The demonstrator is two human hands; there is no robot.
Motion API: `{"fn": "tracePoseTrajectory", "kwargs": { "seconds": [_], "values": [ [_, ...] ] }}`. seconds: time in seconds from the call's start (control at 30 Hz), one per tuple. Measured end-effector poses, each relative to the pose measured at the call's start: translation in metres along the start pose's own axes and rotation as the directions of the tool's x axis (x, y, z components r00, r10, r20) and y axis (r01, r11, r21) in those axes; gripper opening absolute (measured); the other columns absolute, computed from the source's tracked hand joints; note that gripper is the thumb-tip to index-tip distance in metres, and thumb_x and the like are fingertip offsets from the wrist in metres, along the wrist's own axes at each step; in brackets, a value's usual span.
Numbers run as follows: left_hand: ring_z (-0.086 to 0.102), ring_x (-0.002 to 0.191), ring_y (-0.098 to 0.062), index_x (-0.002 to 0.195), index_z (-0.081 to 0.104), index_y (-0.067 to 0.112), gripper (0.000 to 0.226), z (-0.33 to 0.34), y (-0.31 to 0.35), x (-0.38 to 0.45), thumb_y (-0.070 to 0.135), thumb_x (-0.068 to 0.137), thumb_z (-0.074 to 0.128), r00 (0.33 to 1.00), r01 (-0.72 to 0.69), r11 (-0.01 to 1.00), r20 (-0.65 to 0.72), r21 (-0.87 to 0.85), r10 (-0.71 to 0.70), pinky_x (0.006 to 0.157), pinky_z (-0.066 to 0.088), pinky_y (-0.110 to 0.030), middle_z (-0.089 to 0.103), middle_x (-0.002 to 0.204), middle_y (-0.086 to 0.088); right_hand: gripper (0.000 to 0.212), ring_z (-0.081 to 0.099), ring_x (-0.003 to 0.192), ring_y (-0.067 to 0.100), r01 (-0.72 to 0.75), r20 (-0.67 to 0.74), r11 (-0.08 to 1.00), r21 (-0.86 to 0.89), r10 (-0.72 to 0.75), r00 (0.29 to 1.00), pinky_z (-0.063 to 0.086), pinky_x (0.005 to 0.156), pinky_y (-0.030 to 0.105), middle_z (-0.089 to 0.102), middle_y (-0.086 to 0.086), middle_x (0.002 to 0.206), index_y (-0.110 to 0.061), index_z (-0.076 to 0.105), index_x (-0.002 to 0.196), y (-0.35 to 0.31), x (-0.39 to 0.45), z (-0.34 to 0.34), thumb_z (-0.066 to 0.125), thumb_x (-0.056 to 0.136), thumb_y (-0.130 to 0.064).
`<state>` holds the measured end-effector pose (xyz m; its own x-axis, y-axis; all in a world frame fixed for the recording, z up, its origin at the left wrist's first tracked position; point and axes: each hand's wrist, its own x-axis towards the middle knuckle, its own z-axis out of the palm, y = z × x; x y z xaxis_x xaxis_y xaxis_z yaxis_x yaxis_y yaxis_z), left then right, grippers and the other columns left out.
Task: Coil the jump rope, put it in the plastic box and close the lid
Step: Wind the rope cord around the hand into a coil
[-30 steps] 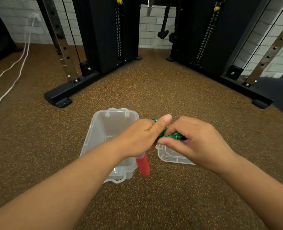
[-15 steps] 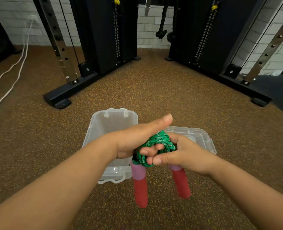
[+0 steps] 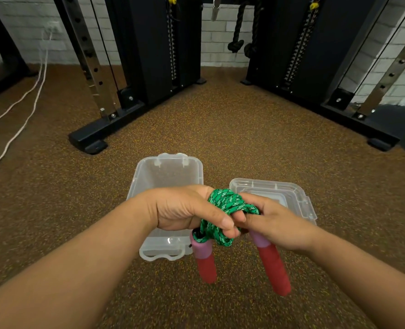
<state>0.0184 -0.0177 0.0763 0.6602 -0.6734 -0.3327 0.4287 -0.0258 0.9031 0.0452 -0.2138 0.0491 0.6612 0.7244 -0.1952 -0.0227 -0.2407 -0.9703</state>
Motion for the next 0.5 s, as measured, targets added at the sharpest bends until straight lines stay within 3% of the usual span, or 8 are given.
{"fn": "tracePoseTrajectory", "kwargs": {
  "seconds": [0.1, 0.17, 0.23, 0.3, 0.4, 0.5],
  "values": [
    [0.067, 0.072, -0.012, 0.088, 0.066, 0.006, 0.020, 0.001, -0.001, 0.005, -0.006, 0.073, 0.059, 0.995, -0.010, 1.000, -0.102, 0.024, 0.013, 0.075, 0.054, -0.021, 0.071, 0.068, -0.003, 0.022, 0.047, 0.060, 0.022, -0.011, -0.106, 0.998, -0.055, 0.005, 0.994, 0.038, 0.055, 0.034, 0.053, 0.027, 0.074, -0.006, 0.058, 0.107, 0.005, 0.004, 0.003, 0.056, 0.088, -0.017],
    [0.066, 0.071, -0.012, 0.091, 0.065, 0.003, 0.023, 0.000, -0.002, 0.008, -0.006, 0.071, 0.062, 0.979, -0.022, 0.998, -0.201, 0.056, 0.032, 0.073, 0.053, -0.021, 0.070, 0.071, -0.004, 0.012, 0.039, 0.043, 0.012, -0.028, -0.194, 0.999, -0.046, 0.018, 0.981, 0.030, 0.041, 0.022, 0.044, 0.019, 0.061, -0.006, 0.059, 0.103, 0.007, 0.004, 0.003, 0.053, 0.092, -0.008],
    [0.064, 0.080, -0.015, 0.101, 0.063, 0.000, 0.031, -0.004, -0.003, 0.011, -0.004, 0.071, 0.065, 0.945, -0.028, 0.992, -0.319, 0.120, 0.065, 0.081, 0.051, -0.028, 0.068, 0.085, -0.009, 0.012, 0.034, 0.036, 0.005, -0.020, -0.271, 0.999, -0.045, 0.007, 0.963, 0.026, 0.034, 0.017, 0.045, 0.000, 0.050, -0.013, 0.062, 0.098, 0.010, 0.005, 0.002, 0.055, 0.091, -0.007],
    [0.062, 0.092, -0.018, 0.113, 0.059, 0.000, 0.034, -0.005, -0.004, 0.012, -0.004, 0.079, 0.064, 0.903, -0.018, 0.982, -0.418, 0.187, 0.096, 0.092, 0.048, -0.037, 0.066, 0.099, -0.012, 0.014, 0.034, 0.034, 0.000, -0.004, -0.325, 0.998, -0.068, -0.018, 0.946, 0.028, 0.034, 0.016, 0.047, -0.011, 0.042, -0.019, 0.063, 0.096, 0.013, 0.005, 0.003, 0.057, 0.090, -0.008],
    [0.060, 0.094, -0.016, 0.116, 0.055, 0.004, 0.030, 0.001, -0.002, 0.015, -0.002, 0.087, 0.058, 0.863, -0.034, 0.962, -0.478, 0.270, 0.164, 0.092, 0.050, -0.034, 0.063, 0.106, -0.013, 0.011, 0.034, 0.036, 0.000, 0.010, -0.381, 0.998, -0.065, -0.034, 0.924, 0.028, 0.036, 0.017, 0.046, -0.012, 0.041, -0.014, 0.061, 0.100, 0.017, 0.007, 0.003, 0.057, 0.091, -0.010],
    [0.059, 0.090, -0.015, 0.109, 0.055, 0.014, 0.022, 0.004, 0.002, 0.020, 0.002, 0.090, 0.055, 0.830, -0.052, 0.923, -0.498, 0.380, 0.252, 0.089, 0.052, -0.039, 0.062, 0.101, -0.012, 0.013, 0.048, 0.060, 0.014, 0.079, -0.411, 0.996, -0.032, -0.085, 0.908, 0.040, 0.056, 0.027, 0.056, 0.006, 0.069, -0.008, 0.059, 0.103, 0.012, 0.009, 0.004, 0.057, 0.091, -0.011]
  ]
}}
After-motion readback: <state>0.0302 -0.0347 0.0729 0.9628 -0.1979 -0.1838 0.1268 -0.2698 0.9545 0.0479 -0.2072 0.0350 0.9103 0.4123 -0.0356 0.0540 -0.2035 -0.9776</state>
